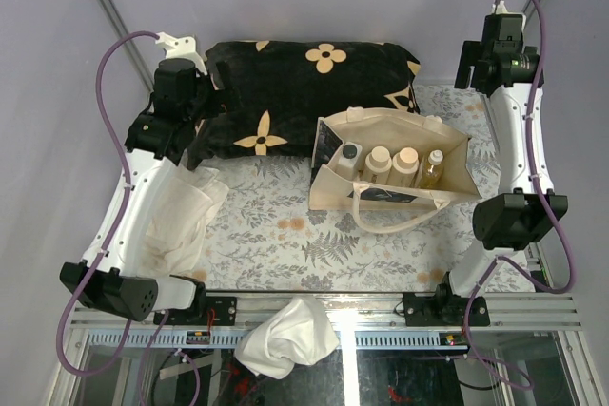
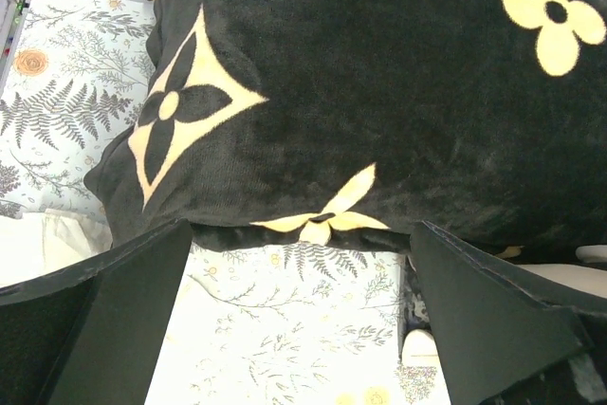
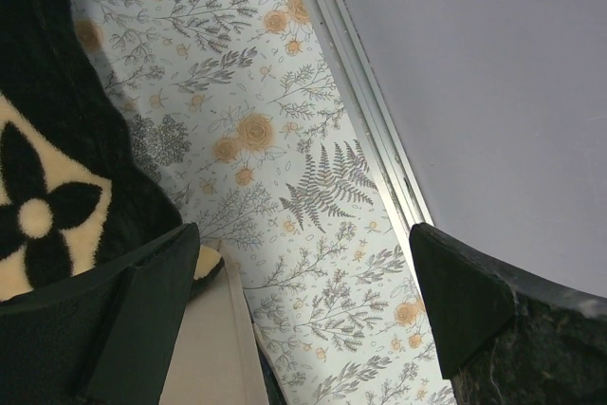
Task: Place the personal care products into the canvas bag
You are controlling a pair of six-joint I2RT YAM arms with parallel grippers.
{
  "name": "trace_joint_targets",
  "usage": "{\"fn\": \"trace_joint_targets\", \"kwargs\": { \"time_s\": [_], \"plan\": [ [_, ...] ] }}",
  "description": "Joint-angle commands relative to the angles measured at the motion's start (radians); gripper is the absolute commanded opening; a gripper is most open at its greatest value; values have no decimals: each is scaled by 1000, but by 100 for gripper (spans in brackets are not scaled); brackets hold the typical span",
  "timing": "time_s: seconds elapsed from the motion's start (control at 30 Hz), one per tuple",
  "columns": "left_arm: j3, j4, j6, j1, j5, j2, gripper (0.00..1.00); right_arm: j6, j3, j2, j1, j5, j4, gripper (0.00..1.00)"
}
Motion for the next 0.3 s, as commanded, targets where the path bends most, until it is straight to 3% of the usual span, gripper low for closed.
{"fn": "trace_joint_targets", "kwargs": {
  "time_s": [0.0, 0.27],
  "plan": [
    [-13, 59, -10, 2, -18, -19, 100, -13, -2, -40, -3, 13, 31, 99],
    [-18, 71, -4, 2, -1, -23, 100, -15, -5, -43, -2, 4, 32, 99]
  ]
}}
